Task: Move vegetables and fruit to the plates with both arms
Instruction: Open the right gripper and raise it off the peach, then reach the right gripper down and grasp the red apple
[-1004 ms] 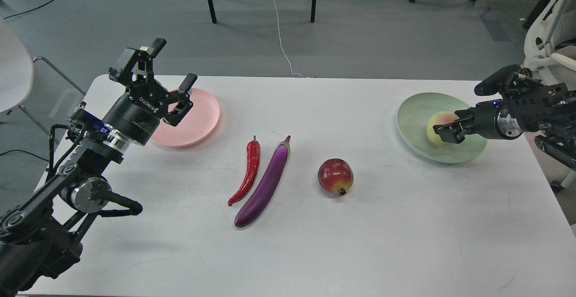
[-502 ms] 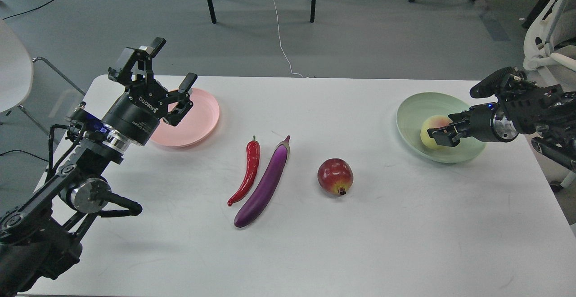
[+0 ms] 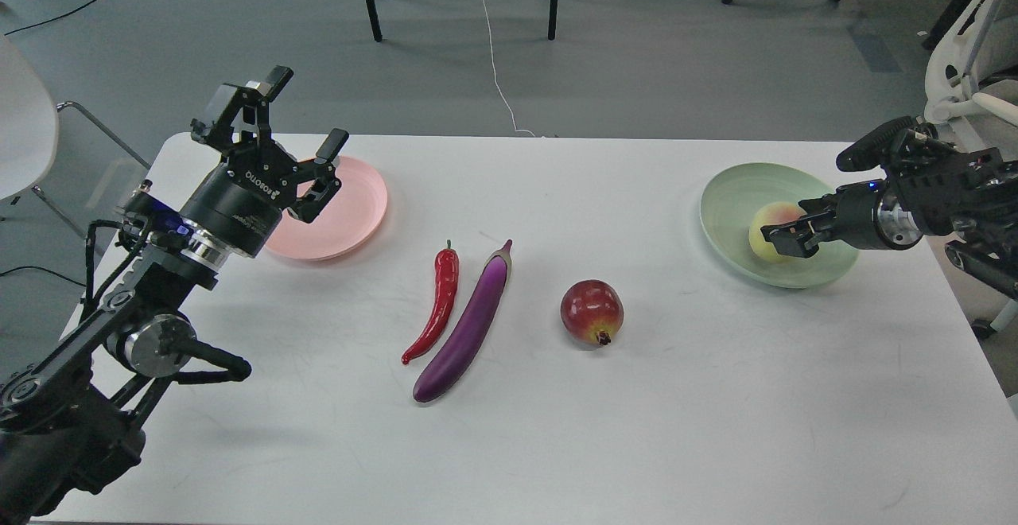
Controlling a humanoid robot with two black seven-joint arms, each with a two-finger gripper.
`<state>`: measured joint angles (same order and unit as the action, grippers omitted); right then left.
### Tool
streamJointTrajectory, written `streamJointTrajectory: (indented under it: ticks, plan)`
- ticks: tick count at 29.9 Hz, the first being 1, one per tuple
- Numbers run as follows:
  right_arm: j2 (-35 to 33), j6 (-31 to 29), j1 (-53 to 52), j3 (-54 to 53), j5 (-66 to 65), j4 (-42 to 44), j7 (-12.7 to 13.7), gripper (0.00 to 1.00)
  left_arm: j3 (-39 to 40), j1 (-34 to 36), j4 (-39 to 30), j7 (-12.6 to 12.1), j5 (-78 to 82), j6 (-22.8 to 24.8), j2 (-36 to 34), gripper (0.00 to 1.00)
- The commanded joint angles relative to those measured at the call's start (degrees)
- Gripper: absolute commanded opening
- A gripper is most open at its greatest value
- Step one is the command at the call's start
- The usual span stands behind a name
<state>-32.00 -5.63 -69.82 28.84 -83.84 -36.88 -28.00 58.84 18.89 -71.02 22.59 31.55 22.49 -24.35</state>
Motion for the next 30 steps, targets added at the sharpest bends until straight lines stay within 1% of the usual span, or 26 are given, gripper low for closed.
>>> streamJointTrajectory:
  ticks: [1,3,4,5,7,14,15,19,21,27,30]
  plan:
    - [0.00,0.01,-0.05,-0.01,-0.01,-0.12,0.00,0.59,0.04,0.00,0.01,0.00,0.00,0.01,0.01,0.98]
    - [0.00,0.01,-0.05,-0.01,-0.01,-0.03,0.00,0.61,0.04,0.00,0.01,0.00,0.00,0.01,-0.08,0.98]
    - [0.00,0.01,-0.05,-0.01,-0.01,-0.03,0.00,0.66,0.04,0.00,0.01,0.00,0.00,0.01,-0.08,0.98]
    - [0.00,0.01,-0.14,-0.01,-0.01,-0.03,0.00,0.76,0.04,0.00,0.01,0.00,0.00,0.01,-0.25,0.98]
    - [-0.08,0.01,-0.49,-0.01,-0.01,-0.03,0.00,1.00,0.04,0.00,0.01,0.00,0.00,0.09,-0.52,0.98]
    - [-2.28,-0.08,-5.57,-0.27,0.69,-1.70,0.00,0.99,0.04,0.00,-0.08,0.00,0.00,0.09,-0.69,0.98]
    - [-2.72,-0.08,-6.98,-0.27,0.69,-3.27,0.00,0.99,0.04,0.00,-0.34,0.00,0.00,0.09,-0.78,0.98]
    - [-5.70,-0.17,-14.01,-0.54,0.78,-14.33,0.00,0.99,0.04,0.00,-0.69,0.00,0.00,0.01,-1.05,0.98]
    - [-5.88,-0.17,-16.48,-0.54,0.78,-18.82,0.00,0.99,0.04,0.00,-0.69,0.00,0.00,0.01,-1.05,0.98]
    - [-5.18,-0.43,-20.26,-0.27,0.69,-31.30,0.00,0.99,0.04,0.00,-1.48,0.00,0.00,0.01,-1.57,0.98]
    - [-3.17,-2.45,-20.35,0.08,0.52,-33.61,0.00,0.99,0.04,0.00,-1.66,0.00,0.00,-0.08,-1.75,0.98]
